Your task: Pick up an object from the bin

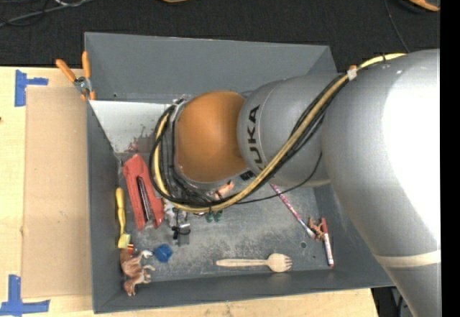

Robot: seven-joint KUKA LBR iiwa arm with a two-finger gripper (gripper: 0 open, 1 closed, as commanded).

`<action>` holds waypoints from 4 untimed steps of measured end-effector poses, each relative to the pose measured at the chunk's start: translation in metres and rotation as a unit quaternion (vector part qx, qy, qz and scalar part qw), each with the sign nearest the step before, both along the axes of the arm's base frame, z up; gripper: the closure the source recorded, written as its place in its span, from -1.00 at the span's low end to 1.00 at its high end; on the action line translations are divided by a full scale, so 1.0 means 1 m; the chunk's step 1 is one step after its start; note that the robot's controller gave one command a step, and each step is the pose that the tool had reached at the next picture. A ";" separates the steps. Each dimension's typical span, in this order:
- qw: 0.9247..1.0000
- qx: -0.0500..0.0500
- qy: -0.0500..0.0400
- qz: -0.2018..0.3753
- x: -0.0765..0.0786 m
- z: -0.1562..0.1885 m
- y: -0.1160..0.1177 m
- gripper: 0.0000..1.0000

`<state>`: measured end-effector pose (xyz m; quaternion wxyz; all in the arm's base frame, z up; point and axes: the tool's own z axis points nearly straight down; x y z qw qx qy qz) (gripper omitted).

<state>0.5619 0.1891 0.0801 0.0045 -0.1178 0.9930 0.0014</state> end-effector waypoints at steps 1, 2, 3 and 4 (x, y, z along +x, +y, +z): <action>1.000 0.000 0.000 0.007 0.008 -0.041 -0.009 -1.00; 0.983 -0.004 -0.003 0.181 0.015 -0.017 0.020 -1.00; 0.996 -0.001 -0.001 0.094 0.012 -0.011 -0.066 1.00; 0.996 -0.001 -0.001 0.093 0.012 -0.011 -0.066 1.00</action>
Offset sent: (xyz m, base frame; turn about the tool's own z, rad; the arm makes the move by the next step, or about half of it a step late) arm 0.0161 0.0323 -0.0101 -0.3898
